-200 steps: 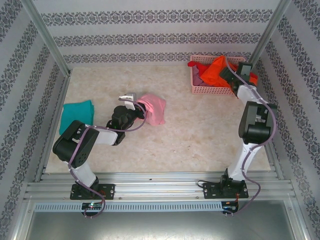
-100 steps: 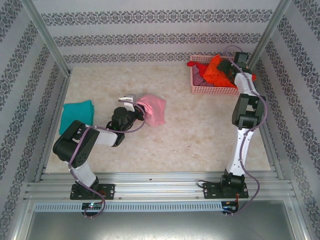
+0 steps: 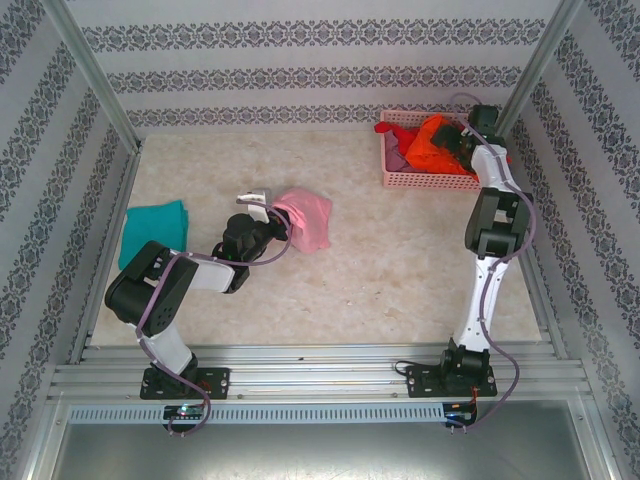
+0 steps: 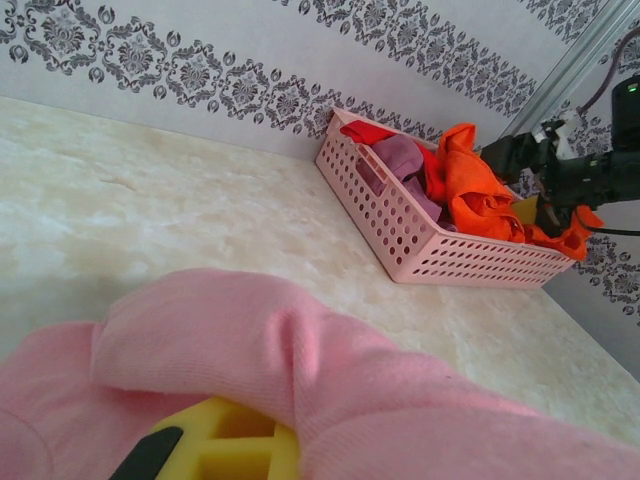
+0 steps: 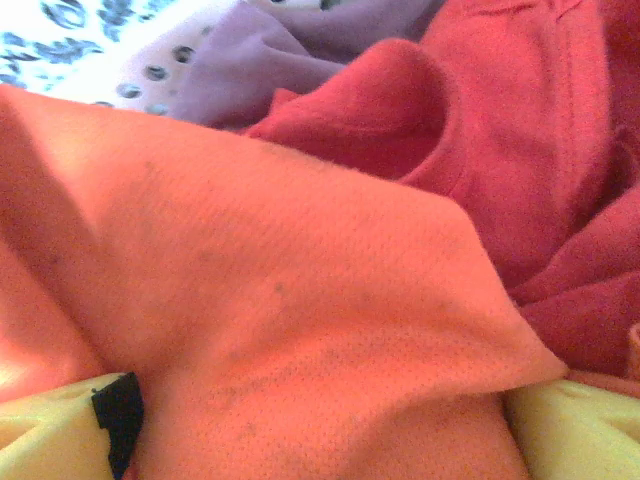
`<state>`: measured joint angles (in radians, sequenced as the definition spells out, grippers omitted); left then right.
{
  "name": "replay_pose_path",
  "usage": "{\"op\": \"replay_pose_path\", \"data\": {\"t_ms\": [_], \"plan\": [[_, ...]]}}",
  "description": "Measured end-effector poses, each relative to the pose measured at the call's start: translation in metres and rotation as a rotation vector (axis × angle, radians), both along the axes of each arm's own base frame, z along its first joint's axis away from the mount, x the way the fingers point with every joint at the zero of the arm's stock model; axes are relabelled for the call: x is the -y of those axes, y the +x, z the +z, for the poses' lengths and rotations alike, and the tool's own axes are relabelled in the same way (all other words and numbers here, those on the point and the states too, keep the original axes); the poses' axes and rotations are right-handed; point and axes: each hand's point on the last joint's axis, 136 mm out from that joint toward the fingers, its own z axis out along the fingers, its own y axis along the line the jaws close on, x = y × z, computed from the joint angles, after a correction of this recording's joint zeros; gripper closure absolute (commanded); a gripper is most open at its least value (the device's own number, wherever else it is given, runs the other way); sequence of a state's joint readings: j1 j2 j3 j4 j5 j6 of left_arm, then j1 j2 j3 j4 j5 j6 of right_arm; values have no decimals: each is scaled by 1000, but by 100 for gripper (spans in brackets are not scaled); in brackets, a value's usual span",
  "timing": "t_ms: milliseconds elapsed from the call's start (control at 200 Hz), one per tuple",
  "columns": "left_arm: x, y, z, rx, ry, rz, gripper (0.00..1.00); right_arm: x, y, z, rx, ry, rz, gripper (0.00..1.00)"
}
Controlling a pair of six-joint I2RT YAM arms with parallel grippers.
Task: Fold and stack the t-shirts
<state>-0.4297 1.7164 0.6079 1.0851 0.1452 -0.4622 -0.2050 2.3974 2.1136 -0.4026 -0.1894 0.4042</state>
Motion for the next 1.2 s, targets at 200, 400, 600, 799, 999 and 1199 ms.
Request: {"op": "replay_pose_path", "data": {"t_ms": [200, 400, 600, 799, 999, 1199], "plan": [[0, -2, 1, -18, 5, -2, 0, -32, -23, 68, 137, -46, 69, 5], [-8, -18, 26, -11, 32, -2, 0, -100, -58, 120, 278, -77, 195, 5], [-30, -34, 27, -71, 118, 68, 5, -189, -109, 93, 267, -62, 386, 5], [-46, -44, -4, -207, 190, 122, 1, -273, -173, 26, 123, 13, 562, 6], [-71, -66, 7, -319, 42, 251, 0, -317, -219, -15, 2, 111, 610, 15], [-99, -97, 17, -367, -149, 371, 0, -350, -230, -35, -62, 170, 624, 36]]}}
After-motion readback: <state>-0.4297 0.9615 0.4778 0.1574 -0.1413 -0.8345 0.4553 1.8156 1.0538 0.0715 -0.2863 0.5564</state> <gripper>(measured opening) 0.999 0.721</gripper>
